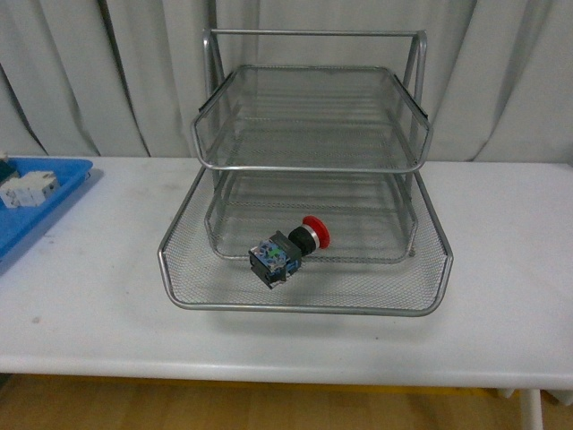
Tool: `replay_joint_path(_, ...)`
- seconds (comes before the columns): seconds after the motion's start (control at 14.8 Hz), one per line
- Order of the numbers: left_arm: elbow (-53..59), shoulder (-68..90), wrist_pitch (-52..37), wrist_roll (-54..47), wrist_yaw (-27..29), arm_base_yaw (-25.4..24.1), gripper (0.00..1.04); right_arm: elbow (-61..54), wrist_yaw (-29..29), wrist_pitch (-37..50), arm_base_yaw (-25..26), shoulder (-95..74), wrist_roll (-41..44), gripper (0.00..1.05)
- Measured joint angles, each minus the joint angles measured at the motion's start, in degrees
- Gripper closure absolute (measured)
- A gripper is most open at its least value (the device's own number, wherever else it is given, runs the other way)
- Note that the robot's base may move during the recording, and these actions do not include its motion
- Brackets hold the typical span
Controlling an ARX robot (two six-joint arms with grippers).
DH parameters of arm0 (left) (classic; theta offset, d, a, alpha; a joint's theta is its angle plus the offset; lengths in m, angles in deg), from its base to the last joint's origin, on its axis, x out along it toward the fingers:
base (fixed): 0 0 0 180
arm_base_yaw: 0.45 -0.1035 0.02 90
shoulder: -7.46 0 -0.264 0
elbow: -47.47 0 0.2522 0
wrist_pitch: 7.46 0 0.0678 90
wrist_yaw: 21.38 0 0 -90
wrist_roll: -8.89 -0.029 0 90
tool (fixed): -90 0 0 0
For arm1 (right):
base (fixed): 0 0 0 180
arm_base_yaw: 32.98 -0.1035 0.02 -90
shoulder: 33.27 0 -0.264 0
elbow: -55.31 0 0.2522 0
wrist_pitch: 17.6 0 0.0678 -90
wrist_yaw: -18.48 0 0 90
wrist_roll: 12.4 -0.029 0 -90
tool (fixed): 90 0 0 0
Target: Place button on rack with both arms
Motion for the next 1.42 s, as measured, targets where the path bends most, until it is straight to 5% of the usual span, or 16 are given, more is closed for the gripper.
replay_joint_path(0.2, 0.0, 0.0, 0.0, 0.0, 0.0, 0.0, 0.07, 5.9, -0.7, 3.5, -4.2, -14.9, -5.4, 0.22)
replay_joint_path(0.54, 0.0, 0.0, 0.0, 0.0, 0.0, 0.0, 0.07, 16.5, -2.2, 9.9, -18.8, -41.8, -20.6, 1.01)
replay_joint_path(0.88, 0.0, 0.0, 0.0, 0.0, 0.0, 0.0, 0.07, 28.9, -5.6, 11.0, -25.1, -58.1, -25.9, 1.03)
replay_joint_path(1.42, 0.0, 0.0, 0.0, 0.0, 0.0, 0.0, 0.07, 44.0, -7.3, 3.3, -26.2, -71.1, -25.6, 1.03)
